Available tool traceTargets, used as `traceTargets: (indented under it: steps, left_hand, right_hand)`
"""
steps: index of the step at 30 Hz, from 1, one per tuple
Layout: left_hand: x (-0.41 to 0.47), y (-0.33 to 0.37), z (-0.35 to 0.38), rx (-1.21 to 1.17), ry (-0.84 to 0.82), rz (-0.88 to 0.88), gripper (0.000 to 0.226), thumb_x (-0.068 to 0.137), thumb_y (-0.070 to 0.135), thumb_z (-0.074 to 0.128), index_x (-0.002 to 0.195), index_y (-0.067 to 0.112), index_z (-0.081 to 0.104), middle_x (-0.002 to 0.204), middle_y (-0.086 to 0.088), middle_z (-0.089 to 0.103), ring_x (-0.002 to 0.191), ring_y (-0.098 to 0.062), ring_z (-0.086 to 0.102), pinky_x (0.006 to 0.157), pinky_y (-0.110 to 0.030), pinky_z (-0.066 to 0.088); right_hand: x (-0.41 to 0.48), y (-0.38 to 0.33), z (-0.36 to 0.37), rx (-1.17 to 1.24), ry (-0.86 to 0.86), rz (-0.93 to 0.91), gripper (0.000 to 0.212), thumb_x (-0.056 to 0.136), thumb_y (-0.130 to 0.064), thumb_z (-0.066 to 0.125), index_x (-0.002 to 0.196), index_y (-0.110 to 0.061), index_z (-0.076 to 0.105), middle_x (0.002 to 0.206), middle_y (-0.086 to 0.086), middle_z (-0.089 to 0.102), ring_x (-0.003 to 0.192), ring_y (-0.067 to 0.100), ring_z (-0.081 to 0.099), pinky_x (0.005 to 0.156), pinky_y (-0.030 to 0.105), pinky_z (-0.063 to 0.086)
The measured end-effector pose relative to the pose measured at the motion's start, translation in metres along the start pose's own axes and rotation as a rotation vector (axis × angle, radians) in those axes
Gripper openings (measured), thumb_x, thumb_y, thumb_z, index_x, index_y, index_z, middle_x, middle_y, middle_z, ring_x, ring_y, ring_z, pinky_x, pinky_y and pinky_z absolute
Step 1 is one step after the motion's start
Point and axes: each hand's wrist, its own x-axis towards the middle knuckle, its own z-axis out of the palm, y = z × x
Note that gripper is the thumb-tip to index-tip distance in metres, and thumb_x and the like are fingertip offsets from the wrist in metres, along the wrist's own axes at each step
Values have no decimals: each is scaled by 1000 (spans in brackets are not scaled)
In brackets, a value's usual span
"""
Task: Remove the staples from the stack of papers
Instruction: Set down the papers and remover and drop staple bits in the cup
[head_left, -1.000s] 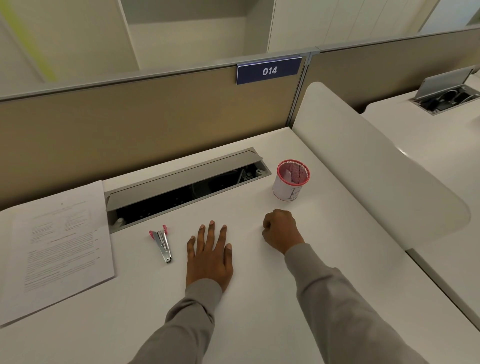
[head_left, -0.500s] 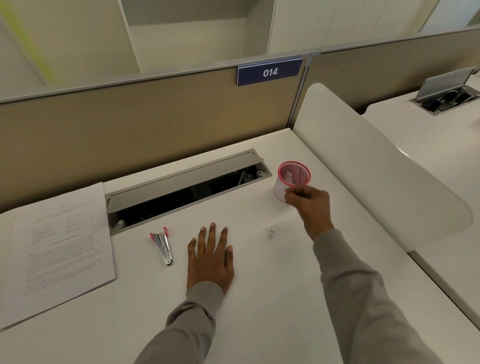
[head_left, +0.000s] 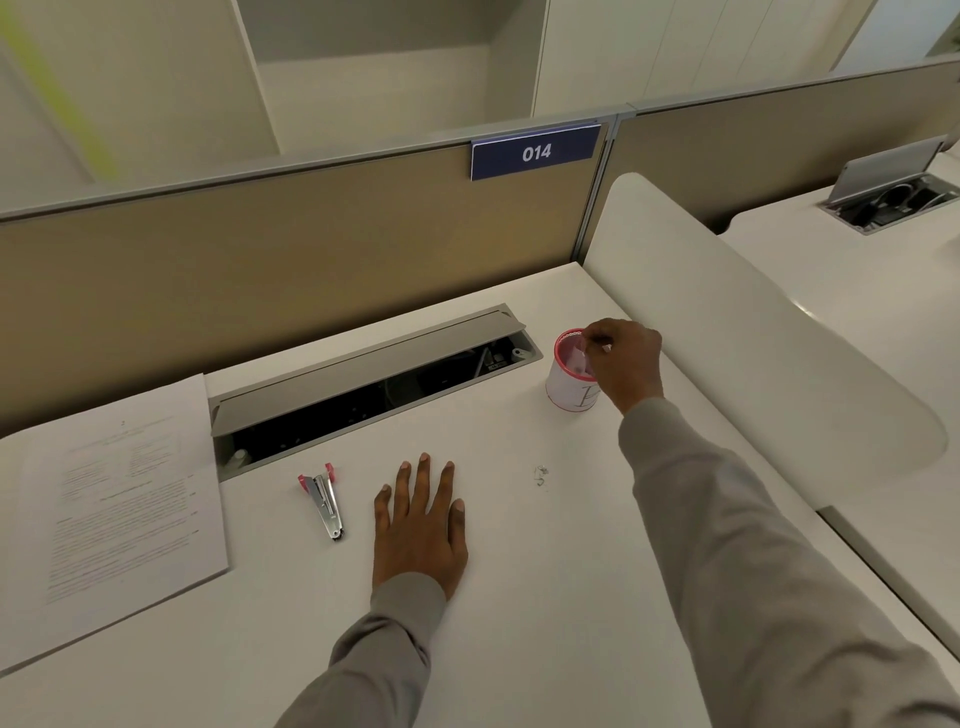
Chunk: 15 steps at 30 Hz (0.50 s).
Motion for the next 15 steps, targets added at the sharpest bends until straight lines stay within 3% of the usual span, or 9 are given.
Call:
traceTargets:
  steps: [6, 10, 15]
  left_hand:
    - [0, 0, -1, 1, -4, 0, 58, 102, 49, 12, 157, 33, 21, 166, 1, 18, 154, -22, 12, 121, -45, 4]
    - [-1, 0, -1, 3, -2, 0, 58, 102, 48, 14, 157, 33, 23, 166, 1, 20, 154, -23, 14, 121, -45, 5]
    - [0, 0, 0, 5, 3, 2, 58, 102, 48, 15, 156, 33, 25, 165, 1, 22, 154, -23, 16, 121, -45, 7]
  right_hand:
    - [-3, 5, 3, 12, 27, 2, 27, 89, 2, 55, 94, -10, 77, 94, 7, 76, 88, 24, 69, 86, 21, 49]
    - [-6, 3, 2, 76, 85, 13, 14, 86, -2, 64, 87, -10, 76, 86, 6, 75, 78, 23, 69, 81, 26, 56]
    - [-14, -1, 0, 102, 172, -9, 12, 81, 0, 68, 90, -5, 74, 88, 8, 71, 76, 21, 64, 67, 6, 39]
